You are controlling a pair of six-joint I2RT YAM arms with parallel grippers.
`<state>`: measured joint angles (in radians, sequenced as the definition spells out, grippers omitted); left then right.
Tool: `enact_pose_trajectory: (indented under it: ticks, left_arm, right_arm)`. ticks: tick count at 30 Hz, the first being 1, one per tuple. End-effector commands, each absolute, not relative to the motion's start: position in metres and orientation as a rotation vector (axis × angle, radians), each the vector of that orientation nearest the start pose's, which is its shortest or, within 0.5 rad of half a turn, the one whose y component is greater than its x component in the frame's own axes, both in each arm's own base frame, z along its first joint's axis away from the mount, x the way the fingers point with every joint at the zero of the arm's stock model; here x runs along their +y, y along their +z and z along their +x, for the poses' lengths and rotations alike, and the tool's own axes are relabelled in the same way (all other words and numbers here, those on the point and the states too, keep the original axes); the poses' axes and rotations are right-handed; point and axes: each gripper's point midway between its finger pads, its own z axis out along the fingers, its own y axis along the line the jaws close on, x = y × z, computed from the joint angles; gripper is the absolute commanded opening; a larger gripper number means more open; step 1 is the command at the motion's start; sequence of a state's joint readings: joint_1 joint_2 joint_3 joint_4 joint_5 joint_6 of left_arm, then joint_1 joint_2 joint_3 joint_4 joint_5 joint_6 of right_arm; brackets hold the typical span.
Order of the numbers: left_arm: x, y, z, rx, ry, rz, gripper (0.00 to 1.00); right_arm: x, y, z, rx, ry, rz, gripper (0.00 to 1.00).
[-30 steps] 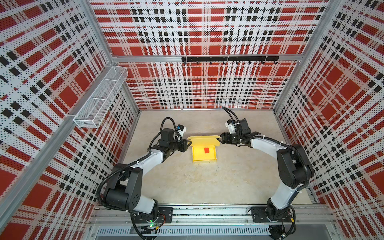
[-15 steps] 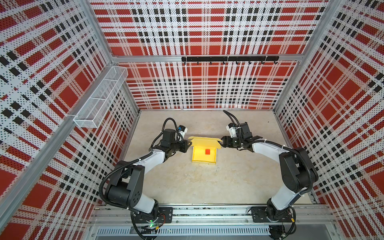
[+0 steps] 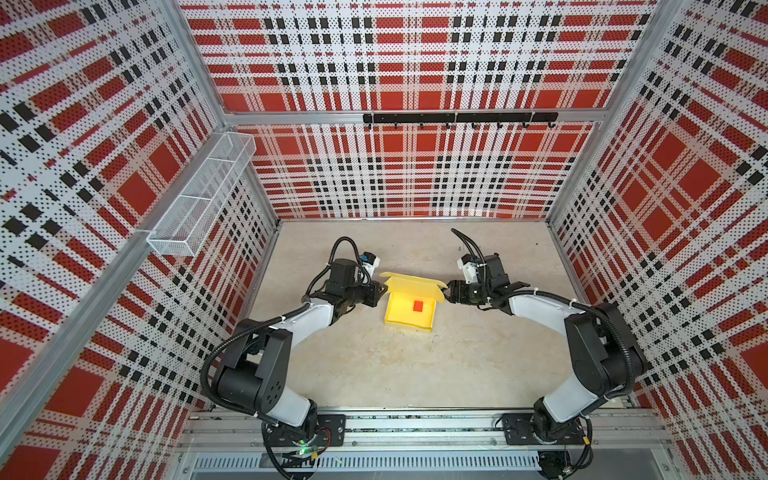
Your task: Fold the paper box
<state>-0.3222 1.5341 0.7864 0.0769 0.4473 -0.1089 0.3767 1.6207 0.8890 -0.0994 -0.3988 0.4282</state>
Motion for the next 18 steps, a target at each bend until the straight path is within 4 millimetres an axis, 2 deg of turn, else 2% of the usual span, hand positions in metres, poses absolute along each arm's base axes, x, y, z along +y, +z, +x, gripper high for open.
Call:
enact_pose_trajectory:
  ticks: [1,4,15,18]
  left_arm:
    - [-0.207,0.12,0.371,2.193,-0.751,0.475,0.18]
    - [-0.209,0.123,0.37,2.188,-0.754,0.482,0.18]
    - [-0.211,0.125,0.372,2.187,-0.748,0.484,0.11]
    - [-0.214,0.131,0.37,2.172,-0.763,0.494,0.12]
  right_arm:
    - [0.216,0.104,0.361,2.415,0.854,-0.137,0.65]
    - [0.221,0.109,0.355,2.384,0.89,-0.13,0.64]
    - [0.218,0.106,0.332,2.373,0.902,-0.17,0.63]
    - [0.228,0.111,0.323,2.349,0.917,-0.216,0.63]
